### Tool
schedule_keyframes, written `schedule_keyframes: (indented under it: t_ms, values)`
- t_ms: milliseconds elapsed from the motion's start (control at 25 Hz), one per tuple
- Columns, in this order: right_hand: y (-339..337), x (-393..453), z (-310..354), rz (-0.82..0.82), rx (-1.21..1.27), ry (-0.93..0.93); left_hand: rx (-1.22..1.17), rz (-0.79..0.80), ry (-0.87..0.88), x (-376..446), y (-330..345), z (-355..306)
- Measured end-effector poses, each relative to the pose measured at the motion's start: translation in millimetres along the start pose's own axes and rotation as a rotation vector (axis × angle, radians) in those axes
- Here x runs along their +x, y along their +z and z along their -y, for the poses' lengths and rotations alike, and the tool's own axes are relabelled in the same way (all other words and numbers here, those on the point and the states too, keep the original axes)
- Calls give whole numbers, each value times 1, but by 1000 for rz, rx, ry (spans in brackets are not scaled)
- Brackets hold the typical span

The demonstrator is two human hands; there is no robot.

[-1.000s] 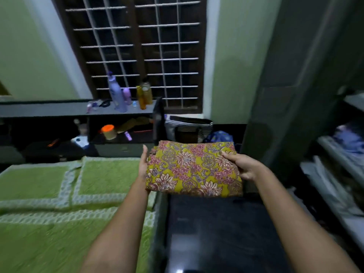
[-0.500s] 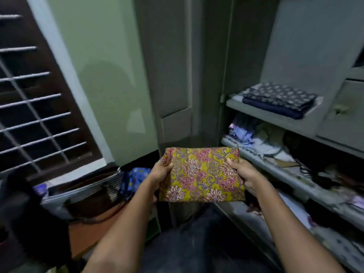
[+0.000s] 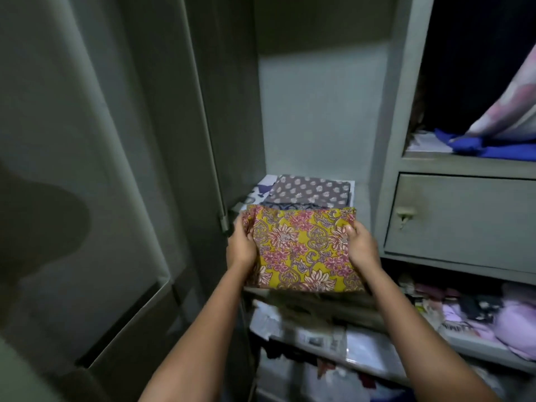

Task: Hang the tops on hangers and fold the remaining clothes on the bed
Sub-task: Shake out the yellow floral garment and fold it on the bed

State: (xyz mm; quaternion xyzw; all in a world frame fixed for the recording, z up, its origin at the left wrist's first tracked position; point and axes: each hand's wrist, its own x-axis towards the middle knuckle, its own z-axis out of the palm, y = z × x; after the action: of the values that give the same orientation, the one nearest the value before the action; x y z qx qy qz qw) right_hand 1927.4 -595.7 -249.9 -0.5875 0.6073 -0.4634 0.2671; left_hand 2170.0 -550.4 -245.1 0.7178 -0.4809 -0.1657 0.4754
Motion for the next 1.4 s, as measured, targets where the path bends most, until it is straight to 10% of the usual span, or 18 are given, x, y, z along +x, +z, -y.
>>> schedule_keyframes:
  t_ms: [520, 640, 760, 1120, 1400]
  values:
    - [43, 246, 39, -248, -396, 190, 95, 39, 114, 256, 102, -75]
    - [80, 259, 30, -170, -630, 74, 261, -10, 347, 257, 140, -70]
    - [114, 264, 28, 21, -647, -23, 469, 283, 602, 251, 178, -65]
    - [102, 263, -4, 157, -743, 321, 674, 520, 303, 292, 186, -41]
    - [58, 250, 42, 40, -140, 207, -186, 433, 160, 268, 131, -102]
